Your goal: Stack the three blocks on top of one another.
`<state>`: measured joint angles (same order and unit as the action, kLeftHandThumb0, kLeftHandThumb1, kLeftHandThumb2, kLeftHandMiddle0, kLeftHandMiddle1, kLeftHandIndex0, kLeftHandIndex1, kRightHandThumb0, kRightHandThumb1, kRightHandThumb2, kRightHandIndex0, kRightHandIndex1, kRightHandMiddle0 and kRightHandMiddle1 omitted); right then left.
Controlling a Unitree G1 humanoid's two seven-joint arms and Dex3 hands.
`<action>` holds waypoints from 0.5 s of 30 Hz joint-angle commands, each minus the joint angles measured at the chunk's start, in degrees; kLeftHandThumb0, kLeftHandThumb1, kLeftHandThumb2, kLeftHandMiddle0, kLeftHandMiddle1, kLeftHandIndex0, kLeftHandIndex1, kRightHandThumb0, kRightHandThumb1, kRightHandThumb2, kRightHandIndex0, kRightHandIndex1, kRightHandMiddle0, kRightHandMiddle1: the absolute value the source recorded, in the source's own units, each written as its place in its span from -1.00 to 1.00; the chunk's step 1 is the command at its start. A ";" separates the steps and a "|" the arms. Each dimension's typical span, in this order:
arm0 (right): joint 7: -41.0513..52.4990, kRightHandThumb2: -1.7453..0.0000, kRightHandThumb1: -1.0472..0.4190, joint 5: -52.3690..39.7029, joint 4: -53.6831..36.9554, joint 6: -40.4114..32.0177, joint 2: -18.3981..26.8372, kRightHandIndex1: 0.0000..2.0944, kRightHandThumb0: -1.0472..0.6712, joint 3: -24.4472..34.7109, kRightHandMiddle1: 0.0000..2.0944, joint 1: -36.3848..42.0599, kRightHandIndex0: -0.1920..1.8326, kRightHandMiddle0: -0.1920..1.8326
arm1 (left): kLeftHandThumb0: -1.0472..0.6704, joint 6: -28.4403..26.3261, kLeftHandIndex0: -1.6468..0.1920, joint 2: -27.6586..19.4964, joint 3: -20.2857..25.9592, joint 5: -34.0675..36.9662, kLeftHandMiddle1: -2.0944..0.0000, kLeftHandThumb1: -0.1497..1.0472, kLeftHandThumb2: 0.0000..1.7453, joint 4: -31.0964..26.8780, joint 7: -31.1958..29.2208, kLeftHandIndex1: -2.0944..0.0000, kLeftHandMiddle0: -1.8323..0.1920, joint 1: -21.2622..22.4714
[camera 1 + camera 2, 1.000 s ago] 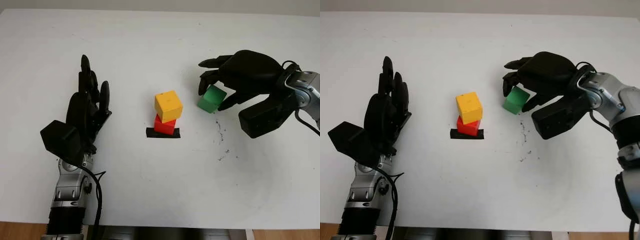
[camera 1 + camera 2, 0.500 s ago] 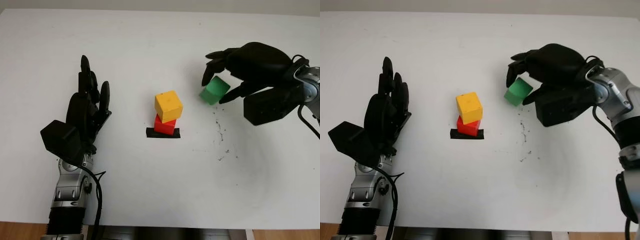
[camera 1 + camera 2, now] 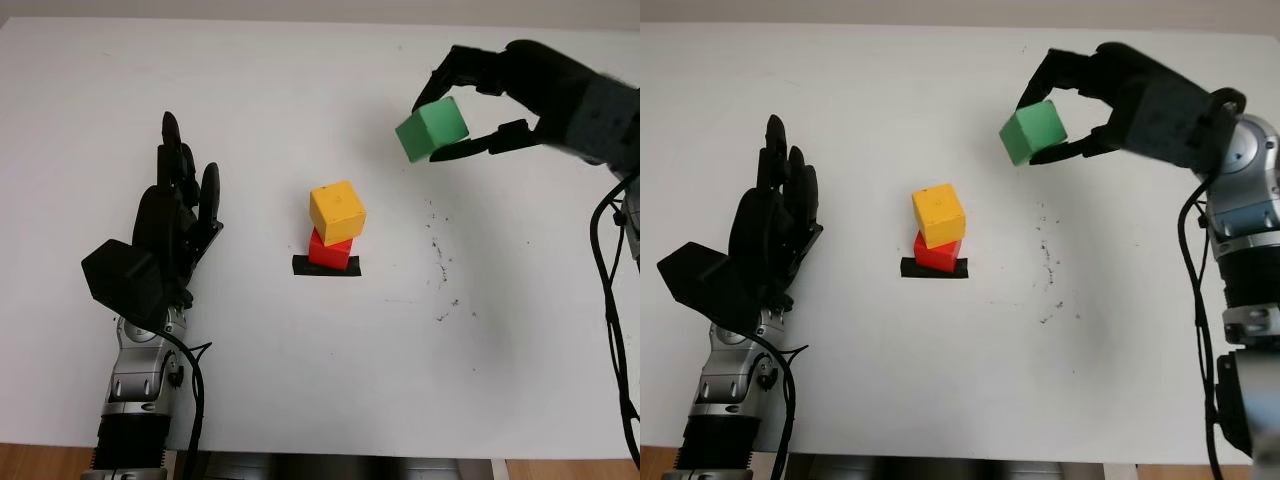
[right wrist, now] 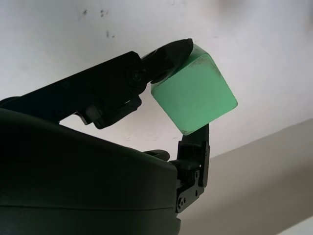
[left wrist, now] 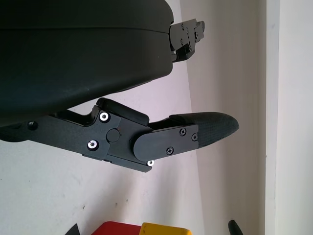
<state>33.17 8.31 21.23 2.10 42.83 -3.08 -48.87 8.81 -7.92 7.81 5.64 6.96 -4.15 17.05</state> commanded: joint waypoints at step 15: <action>11.49 0.94 -0.94 5.74 -28.71 -37.38 1.00 -0.92 -0.24 -7.68 0.64 -5.27 -0.45 -0.59 | -0.62 -0.52 1.00 -0.32 0.50 0.16 1.00 1.00 -0.34 -0.81 -0.24 1.00 1.00 -0.32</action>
<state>43.93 13.46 -5.12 -33.70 42.69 -10.00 -52.24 8.46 -8.16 8.06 5.75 7.02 -4.49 17.05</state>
